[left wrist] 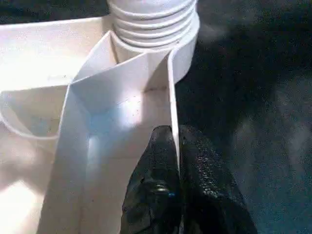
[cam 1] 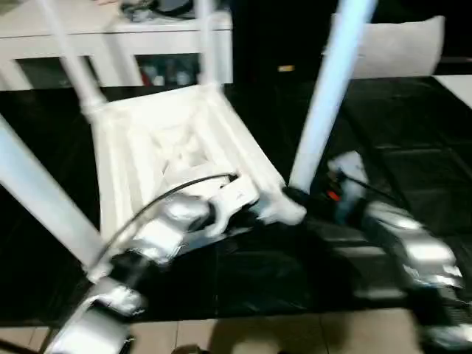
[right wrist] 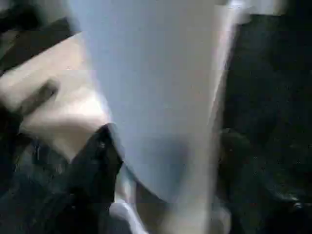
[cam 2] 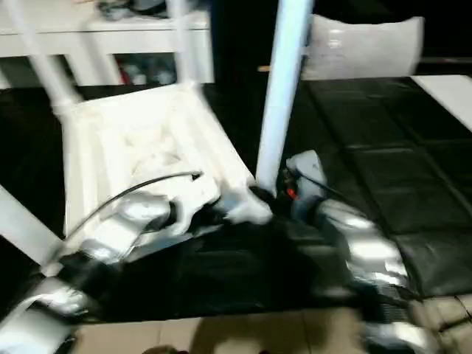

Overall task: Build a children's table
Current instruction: Rotate leg to tighten

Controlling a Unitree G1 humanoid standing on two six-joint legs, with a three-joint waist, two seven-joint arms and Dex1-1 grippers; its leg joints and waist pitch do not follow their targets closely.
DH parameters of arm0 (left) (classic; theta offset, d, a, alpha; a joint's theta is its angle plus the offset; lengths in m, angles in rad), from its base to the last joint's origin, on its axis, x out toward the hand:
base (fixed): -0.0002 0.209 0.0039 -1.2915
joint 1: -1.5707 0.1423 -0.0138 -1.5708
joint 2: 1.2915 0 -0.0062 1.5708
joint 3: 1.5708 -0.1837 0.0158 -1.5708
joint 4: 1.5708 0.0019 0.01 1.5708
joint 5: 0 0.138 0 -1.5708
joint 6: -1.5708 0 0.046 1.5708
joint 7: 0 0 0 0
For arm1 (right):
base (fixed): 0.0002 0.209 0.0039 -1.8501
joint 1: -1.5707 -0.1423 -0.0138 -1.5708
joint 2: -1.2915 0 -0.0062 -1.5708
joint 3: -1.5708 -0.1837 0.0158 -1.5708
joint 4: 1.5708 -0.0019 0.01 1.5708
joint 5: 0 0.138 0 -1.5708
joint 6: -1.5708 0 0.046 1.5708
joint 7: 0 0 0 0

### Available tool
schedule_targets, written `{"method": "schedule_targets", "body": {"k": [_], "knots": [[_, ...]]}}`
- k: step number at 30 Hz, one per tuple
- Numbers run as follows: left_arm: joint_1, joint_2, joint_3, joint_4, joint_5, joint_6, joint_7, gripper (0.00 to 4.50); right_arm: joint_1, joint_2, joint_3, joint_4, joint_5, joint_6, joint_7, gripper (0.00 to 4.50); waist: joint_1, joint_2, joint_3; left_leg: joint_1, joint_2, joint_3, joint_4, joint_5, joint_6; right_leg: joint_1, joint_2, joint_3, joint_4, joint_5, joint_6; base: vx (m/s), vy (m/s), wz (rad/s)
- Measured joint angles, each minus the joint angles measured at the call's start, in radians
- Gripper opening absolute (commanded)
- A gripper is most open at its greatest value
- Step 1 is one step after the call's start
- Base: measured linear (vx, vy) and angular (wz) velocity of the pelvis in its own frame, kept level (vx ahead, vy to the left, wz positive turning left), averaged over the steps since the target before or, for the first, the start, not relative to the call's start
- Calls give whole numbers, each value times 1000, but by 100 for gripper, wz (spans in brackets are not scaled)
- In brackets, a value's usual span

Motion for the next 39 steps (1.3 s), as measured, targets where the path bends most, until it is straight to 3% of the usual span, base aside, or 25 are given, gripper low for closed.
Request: {"method": "schedule_targets", "body": {"k": [8, 12, 18, 25, 31, 35, 39], "knots": [[6, 97, -50, -8, -17, -102, -195, 0, 8, -109, 80, -22, 6, -40, 249, 372, 25, 0, 0, 1, -1, 1, 5, -3, -5, 1, 0, 5, 2, -3, 5, 0, 0, 0], [6, 139, -71, -16, -25, -136, -275, 0, 8, -148, 100, -23, 55, -28, 385, 340, 40, -2, 1, 3, 0, 2, 6, -3, -5, 1, 0, 6, 6, -3, 5, 0, 0, 0], [5, 149, -80, -16, -24, -156, -310, 0, 7, -166, 118, -23, 86, 14, 471, 281, 44, -4, 1, 4, 0, 2, 9, -3, -6, 2, 0, 7, 8, -3, 5, 0, 0, 0], [4, 150, -80, -16, -26, -160, -326, 0, 7, -176, 119, -31, 110, 61, 499, 221, 46, -5, 1, 4, 0, 2, 9, -3, -6, 2, 0, 7, 8, -3, 5, 0, 0, 0], [4, 136, -71, -18, -42, -118, -323, 0, 23, -173, 105, -58, 130, 108, 475, 203, 50, -5, 1, 4, 0, 2, 9, -3, -6, 2, 0, 7, 8, -3, 5, 0, 0, 0], [4, 115, -28, -19, -32, -23, -234, 0, 14, -94, 77, -67, 94, 121, 306, 202, 31, -6, 1, 8, 0, 2, 8, 0, -10, 3, 0, 7, 10, -3, 5, 0, 0, 0], [-7, 71, 3, -7, -16, 58, -115, 0, -33, -13, 53, -36, 45, 148, 109, 198, -18, -9, 3, 9, 0, 2, 10, 1, -11, 4, 0, 4, 6, -3, 5, 0, 0, 0]]}}
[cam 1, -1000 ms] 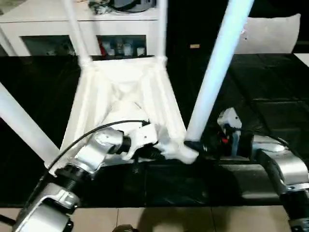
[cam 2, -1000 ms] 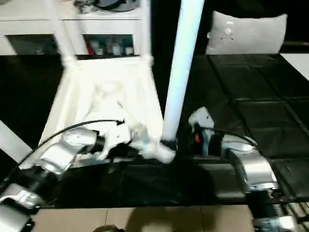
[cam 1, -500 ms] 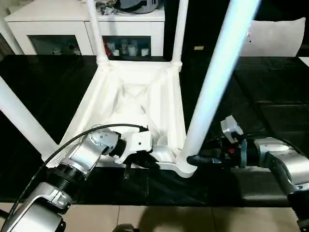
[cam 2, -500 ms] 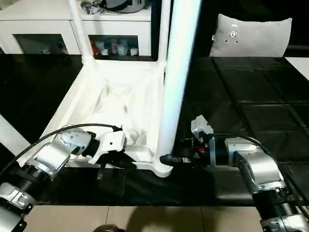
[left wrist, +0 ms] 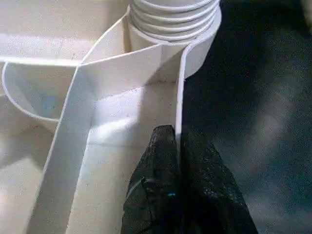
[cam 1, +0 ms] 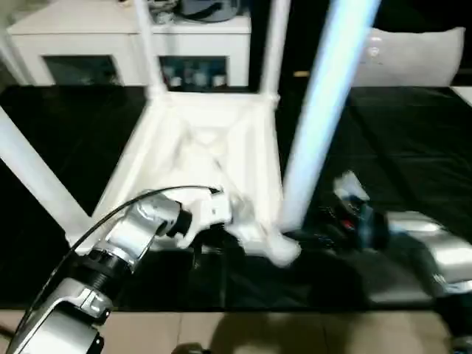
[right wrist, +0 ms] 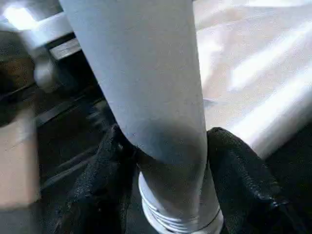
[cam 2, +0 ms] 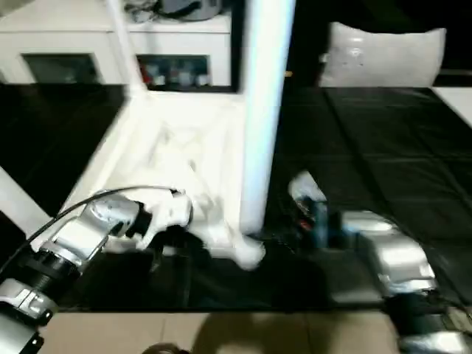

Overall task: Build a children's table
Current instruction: Rotate leg to tighten

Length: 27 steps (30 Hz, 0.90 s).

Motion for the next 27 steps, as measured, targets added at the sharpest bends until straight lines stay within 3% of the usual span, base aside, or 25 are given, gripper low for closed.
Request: {"method": "schedule_targets", "body": {"k": [3, 6, 9, 14, 17, 21, 27], "knots": [[-34, -88, 35, 40, 23, 87, 165, 0, -65, 99, -43, 43, -54, 49, -242, 198, -36, 0, 0, -2, 2, -1, 0, 0, 0, 2, 0, -6, -10, 0, 0, 0, 0, 0], [-59, -189, 67, 78, 34, 145, 328, 0, -102, 174, -69, 82, -105, 28, -439, 198, -50, -1, 0, -4, 3, -1, 0, 0, 1, 2, 0, -9, -16, 0, 0, 0, 0, 0], [-62, -225, 76, 78, 32, 160, 375, 0, -102, 193, -85, 108, -108, -28, -475, 263, -50, 0, 0, -7, 3, -1, -1, -3, 5, 2, 0, -7, -17, 1, 0, 0, 0, 0], [-60, -224, 61, 52, 31, 158, 346, 0, -87, 204, -105, 112, -103, -36, -469, 303, -22, 1, -1, -10, 2, 0, -7, -1, 9, -5, 1, -4, -10, 7, -3, 11, -8, 0], [-57, -192, 40, 39, 31, 119, 309, 0, -69, 187, -100, 100, -92, -70, -423, 328, -6, 2, -1, -19, 2, 1, -4, -1, 9, -20, 0, -1, 3, 2, -9, 0, 0, 0], [-26, -120, 30, 14, 22, 48, 217, 0, -36, 101, -69, 91, -86, -129, -276, 364, 8, 2, -1, -19, 3, 1, -4, -1, 9, -21, 1, -1, 6, 1, -11, 0, 0, 0], [-6, -11, -14, 14, 22, -102, 63, 0, 9, -71, -15, 30, -60, -147, 7, 373, 30, 2, -1, -17, 3, 1, 1, -1, 7, -16, 1, 1, 5, 1, -5, 0, 0, 0]]}}
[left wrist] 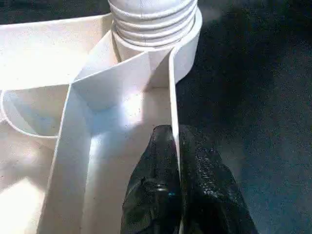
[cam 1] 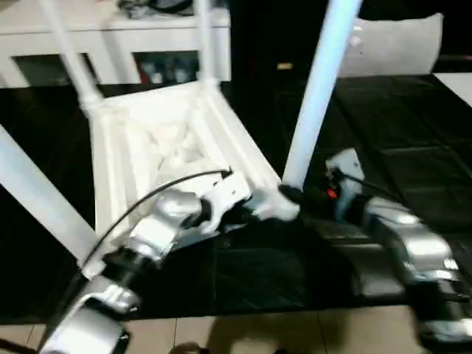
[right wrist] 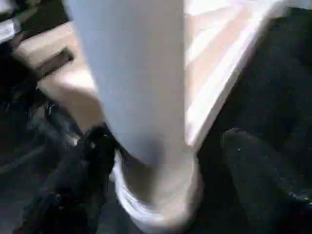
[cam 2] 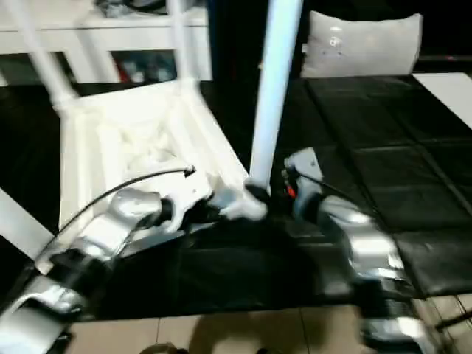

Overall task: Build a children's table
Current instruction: Rotate leg to tighten

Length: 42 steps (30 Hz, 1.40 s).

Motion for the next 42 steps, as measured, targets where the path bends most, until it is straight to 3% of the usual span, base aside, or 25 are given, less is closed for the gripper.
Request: {"method": "schedule_targets", "body": {"k": [3, 14, 29, 34, 35, 38, 42], "knots": [[1, 41, -16, -2, -5, -30, -80, 0, 10, -36, 19, -18, 15, -18, 104, 373, 6, 0, 0, 0, 0, 0, 1, -3, -5, 1, 0, 1, 0, 0, 0, 0, 0, 0], [20, 123, -63, -51, -43, -94, -279, 0, 43, -103, 84, -57, 93, -13, 367, 270, 49, -1, -1, -1, 0, 0, 2, 0, 1, 1, 0, 1, 1, 0, 0, 0, 0, 0], [19, 122, -69, -43, -43, -113, -302, 0, 45, -110, 99, -51, 98, -17, 394, 167, 48, -2, -2, 1, 1, 0, 2, 0, -3, 2, 0, 1, 2, 0, 0, 0, 0, 0], [18, 126, -66, -34, -36, -114, -299, 0, 45, -78, 95, -19, 96, -14, 366, 167, 41, -3, -3, 5, 1, 0, 2, 0, -7, 6, 0, 0, 2, 0, 0, 0, 0, 0], [18, 127, -66, -32, -33, -114, -296, 0, 45, -75, 94, -12, 98, -7, 360, 207, 36, -3, -3, 8, 1, 0, 2, 0, -7, 8, 0, 0, 2, 0, 0, 0, 0, 0], [18, 120, -68, -30, -27, -114, -282, 0, 45, -65, 98, -13, 100, 8, 348, 226, 27, -4, -3, 17, 1, 0, 2, 0, -7, 18, 0, -1, -2, 0, 2, 0, 0, 0], [18, 119, -69, -30, -27, -114, -282, 0, 45, -58, 98, -13, 99, 3, 345, 255, 24, -4, -3, 17, 1, 0, 2, 0, -7, 20, 0, -1, -4, -1, 2, 0, 0, 0]]}}
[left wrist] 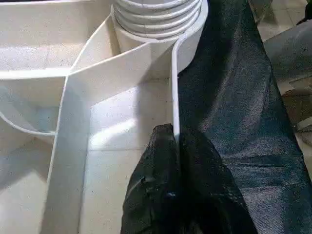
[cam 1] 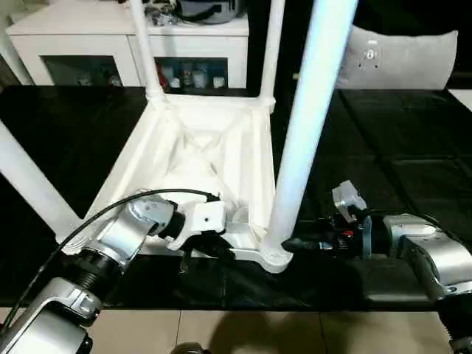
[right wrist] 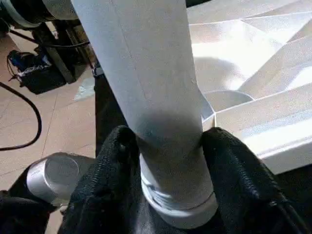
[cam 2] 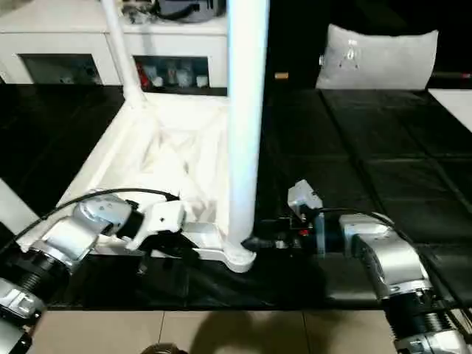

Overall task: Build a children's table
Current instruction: Rotate leg to tighten

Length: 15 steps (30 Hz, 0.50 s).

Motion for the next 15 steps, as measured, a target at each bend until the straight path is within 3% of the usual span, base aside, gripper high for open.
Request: {"method": "schedule_targets", "body": {"k": [6, 11, 15], "knots": [[0, -5, -1, 0, 2, -9, 1, 0, -6, 29, 12, 1, -21, -49, -29, 302, 10, 0, 0, -1, 0, 0, -1, 0, 0, 0, 0, 1, 2, 0, 0, 0, 0, 0], [0, -6, -2, 0, 3, -14, 1, 0, -6, 29, 17, 7, -27, -56, -27, 302, 13, 0, 0, -1, 0, 0, -2, 0, 0, 0, 0, 1, 3, 0, 0, 0, 0, 0], [0, -6, -2, 0, 5, -15, 2, 0, -6, 25, 17, 7, -19, -34, -16, 267, 13, 0, 0, -1, 0, 0, -2, 0, 0, 0, 0, 1, 3, 0, 0, 0, 0, 0]]}}
